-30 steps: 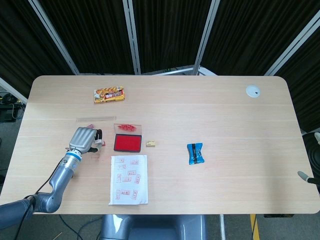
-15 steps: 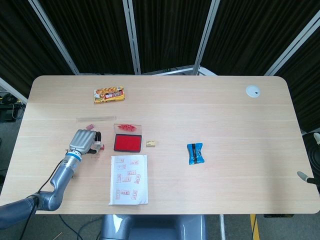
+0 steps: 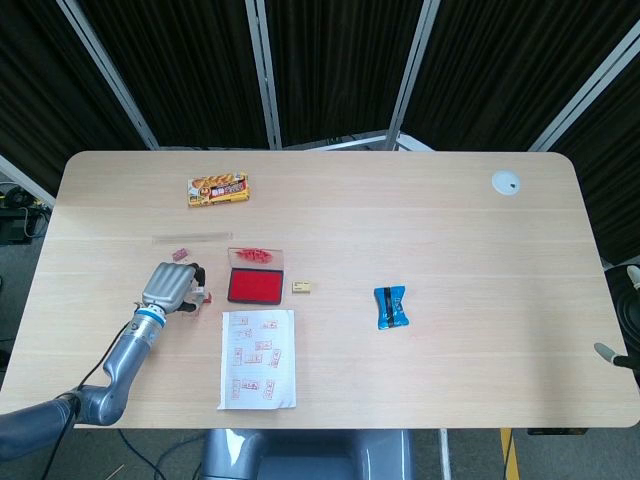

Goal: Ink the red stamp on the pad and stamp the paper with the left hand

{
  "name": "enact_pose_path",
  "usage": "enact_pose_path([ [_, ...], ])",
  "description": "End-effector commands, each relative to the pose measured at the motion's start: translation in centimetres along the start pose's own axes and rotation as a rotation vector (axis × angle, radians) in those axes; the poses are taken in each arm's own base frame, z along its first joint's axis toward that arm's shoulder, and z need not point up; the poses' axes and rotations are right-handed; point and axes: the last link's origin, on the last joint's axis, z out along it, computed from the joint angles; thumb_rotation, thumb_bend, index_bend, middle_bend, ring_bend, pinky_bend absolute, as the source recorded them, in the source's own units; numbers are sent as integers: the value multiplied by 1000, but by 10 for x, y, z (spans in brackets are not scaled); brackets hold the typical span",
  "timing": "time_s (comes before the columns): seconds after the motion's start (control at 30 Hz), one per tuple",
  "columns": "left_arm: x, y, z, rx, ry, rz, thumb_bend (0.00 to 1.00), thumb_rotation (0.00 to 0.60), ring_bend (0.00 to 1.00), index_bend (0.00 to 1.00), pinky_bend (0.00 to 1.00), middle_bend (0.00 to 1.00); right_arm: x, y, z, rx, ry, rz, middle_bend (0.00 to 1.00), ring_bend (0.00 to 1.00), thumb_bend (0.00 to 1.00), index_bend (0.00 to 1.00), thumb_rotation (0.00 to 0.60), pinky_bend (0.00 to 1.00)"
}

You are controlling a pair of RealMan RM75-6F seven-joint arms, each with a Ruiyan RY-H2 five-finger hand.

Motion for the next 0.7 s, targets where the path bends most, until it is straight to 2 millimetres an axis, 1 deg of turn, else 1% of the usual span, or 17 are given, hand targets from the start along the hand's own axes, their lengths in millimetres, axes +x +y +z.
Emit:
enact_pose_path([
  [0.03, 0, 0, -2, -4, -3, 6, 365, 600, 767, 519, 863, 349, 0, 0, 0, 0, 0, 0, 0, 0, 0, 0, 600, 0],
  [0.33, 1, 0, -6, -8, -14, 13, 288, 600, 761, 423, 861, 328, 1, 0, 0, 1, 0, 2, 0, 0, 0, 0, 600, 0],
  [0.53, 0, 0, -7, -8, -19, 12, 255, 600, 758, 390, 858, 320, 0, 0, -1, 2, -2, 2, 0, 0, 0, 0, 600, 0],
  [0.7, 2, 0, -9, -11, -12, 8, 233, 600, 757, 318, 855, 280, 0, -1, -1, 3, -2, 3, 0, 0, 0, 0, 600, 0],
])
